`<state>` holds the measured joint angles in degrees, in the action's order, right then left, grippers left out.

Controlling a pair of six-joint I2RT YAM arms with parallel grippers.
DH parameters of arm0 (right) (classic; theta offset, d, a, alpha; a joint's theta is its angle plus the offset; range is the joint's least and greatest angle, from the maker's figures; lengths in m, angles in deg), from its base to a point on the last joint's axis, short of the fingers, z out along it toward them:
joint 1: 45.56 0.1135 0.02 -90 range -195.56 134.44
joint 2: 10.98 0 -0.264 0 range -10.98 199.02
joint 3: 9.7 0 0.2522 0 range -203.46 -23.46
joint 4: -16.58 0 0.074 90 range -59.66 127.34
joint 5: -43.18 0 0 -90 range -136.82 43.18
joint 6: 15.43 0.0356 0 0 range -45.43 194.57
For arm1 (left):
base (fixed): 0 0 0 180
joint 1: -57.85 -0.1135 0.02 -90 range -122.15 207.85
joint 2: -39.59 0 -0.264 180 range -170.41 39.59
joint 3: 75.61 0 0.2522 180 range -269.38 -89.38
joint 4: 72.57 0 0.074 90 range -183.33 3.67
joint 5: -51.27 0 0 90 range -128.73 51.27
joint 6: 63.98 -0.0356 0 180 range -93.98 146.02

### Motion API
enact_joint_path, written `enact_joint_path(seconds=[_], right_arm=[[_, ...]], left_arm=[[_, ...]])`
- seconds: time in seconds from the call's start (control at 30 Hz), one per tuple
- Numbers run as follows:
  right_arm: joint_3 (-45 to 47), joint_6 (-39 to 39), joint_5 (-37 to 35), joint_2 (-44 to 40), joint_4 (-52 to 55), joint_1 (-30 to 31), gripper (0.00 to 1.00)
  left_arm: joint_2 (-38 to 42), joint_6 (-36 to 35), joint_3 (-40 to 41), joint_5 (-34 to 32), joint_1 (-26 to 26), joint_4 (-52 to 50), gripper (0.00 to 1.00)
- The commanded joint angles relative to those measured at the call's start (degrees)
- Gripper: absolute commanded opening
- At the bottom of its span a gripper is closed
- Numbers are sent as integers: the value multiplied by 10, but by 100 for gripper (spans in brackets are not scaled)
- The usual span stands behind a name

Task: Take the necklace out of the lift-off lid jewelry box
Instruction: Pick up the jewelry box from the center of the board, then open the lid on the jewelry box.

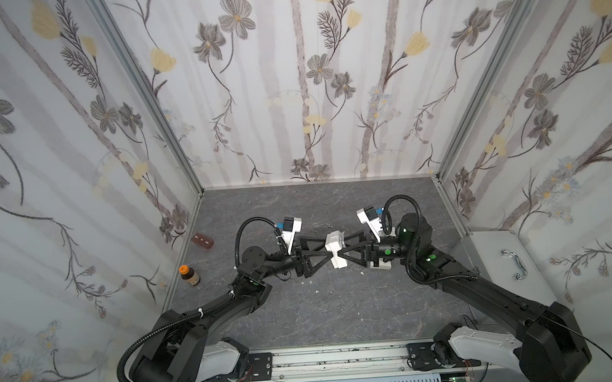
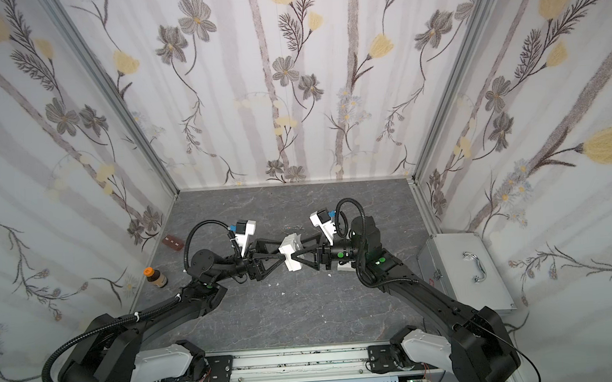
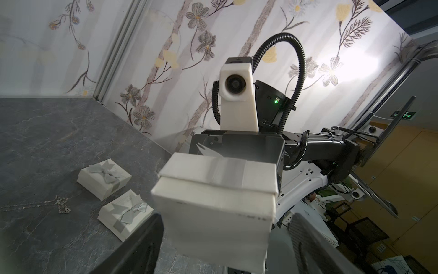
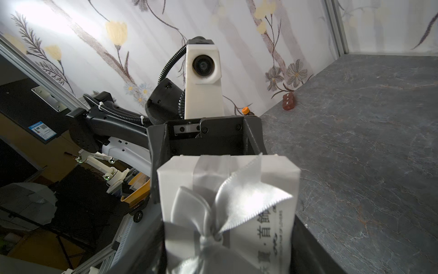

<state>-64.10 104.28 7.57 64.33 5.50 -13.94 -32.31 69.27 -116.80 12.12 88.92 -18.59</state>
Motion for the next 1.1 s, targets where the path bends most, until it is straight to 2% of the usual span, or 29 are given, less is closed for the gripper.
enact_joint_path(seconds=[0.0, 0.17, 0.4, 1.07], right_arm=[[12, 42, 28, -6, -86, -7, 63], [22, 72, 47, -9, -130, -10, 62], [22, 77, 51, -10, -135, -10, 62], [25, 82, 47, -9, -142, -10, 62]], left_arm=[[0, 15, -4, 13, 1, 46, 85], [-1, 17, -9, 13, 3, 41, 84], [-23, 25, -23, 21, 13, 58, 83], [-44, 41, -28, 38, 18, 87, 71]])
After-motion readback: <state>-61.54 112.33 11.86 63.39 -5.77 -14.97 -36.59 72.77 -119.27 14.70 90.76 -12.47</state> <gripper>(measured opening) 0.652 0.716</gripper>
